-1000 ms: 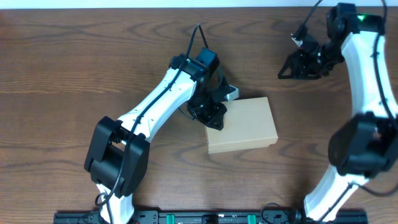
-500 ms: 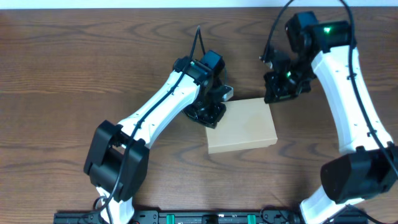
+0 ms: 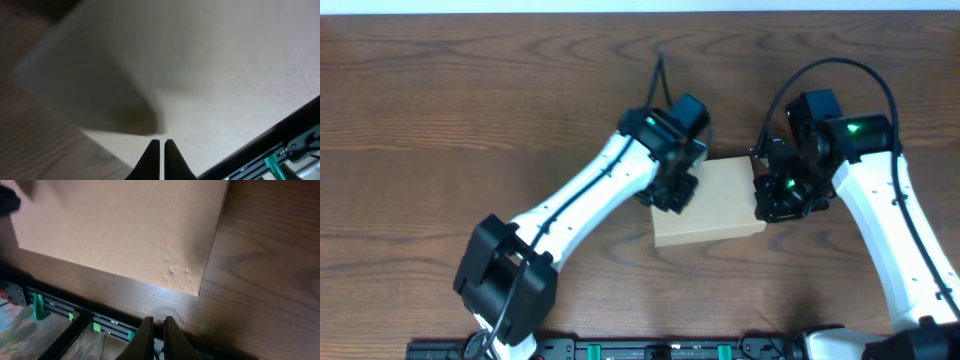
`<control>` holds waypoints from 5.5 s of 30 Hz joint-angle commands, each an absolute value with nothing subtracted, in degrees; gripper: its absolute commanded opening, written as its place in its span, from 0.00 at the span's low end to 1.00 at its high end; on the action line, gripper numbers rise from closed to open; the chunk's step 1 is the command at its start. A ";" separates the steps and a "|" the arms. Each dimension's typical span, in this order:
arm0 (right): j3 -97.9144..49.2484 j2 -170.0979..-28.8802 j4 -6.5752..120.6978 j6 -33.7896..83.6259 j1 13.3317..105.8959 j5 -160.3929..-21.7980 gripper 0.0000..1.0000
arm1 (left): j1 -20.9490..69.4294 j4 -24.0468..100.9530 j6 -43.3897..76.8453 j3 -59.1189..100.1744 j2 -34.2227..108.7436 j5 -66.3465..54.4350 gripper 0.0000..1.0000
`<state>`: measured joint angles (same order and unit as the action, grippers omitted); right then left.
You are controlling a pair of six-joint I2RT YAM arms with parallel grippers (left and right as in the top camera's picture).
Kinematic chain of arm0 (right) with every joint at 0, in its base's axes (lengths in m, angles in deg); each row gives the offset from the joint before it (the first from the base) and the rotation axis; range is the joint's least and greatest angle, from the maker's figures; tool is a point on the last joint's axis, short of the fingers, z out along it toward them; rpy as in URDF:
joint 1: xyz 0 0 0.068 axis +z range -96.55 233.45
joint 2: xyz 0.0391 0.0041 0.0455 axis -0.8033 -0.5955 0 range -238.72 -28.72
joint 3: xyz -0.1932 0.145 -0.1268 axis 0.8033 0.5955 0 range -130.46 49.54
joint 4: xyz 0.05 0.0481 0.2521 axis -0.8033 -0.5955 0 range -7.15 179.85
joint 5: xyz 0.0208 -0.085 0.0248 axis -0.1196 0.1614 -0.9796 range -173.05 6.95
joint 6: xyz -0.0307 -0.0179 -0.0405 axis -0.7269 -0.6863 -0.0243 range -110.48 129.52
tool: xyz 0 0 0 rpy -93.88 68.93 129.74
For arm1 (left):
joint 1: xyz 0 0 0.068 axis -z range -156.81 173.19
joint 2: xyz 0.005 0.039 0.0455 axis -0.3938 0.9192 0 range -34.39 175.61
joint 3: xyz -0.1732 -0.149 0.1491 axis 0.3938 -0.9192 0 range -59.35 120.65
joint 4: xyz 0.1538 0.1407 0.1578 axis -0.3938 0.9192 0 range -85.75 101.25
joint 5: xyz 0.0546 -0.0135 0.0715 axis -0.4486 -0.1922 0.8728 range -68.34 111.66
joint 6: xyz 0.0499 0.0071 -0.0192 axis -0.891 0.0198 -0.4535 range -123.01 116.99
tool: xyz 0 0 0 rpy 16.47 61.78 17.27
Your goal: Pack container
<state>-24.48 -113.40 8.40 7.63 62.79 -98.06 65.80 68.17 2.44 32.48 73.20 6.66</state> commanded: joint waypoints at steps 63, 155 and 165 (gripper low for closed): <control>-22.05 -113.27 23.50 16.33 60.21 -95.13 0.17 | 57.63 65.46 4.87 26.82 64.72 16.38 0.06; -26.22 -117.86 53.33 16.50 45.20 -93.34 0.99 | 36.69 40.50 -0.44 30.73 64.70 26.61 0.95; -26.20 -117.88 57.07 16.72 45.26 -93.38 0.99 | 36.71 39.36 -0.20 30.93 61.71 23.22 0.95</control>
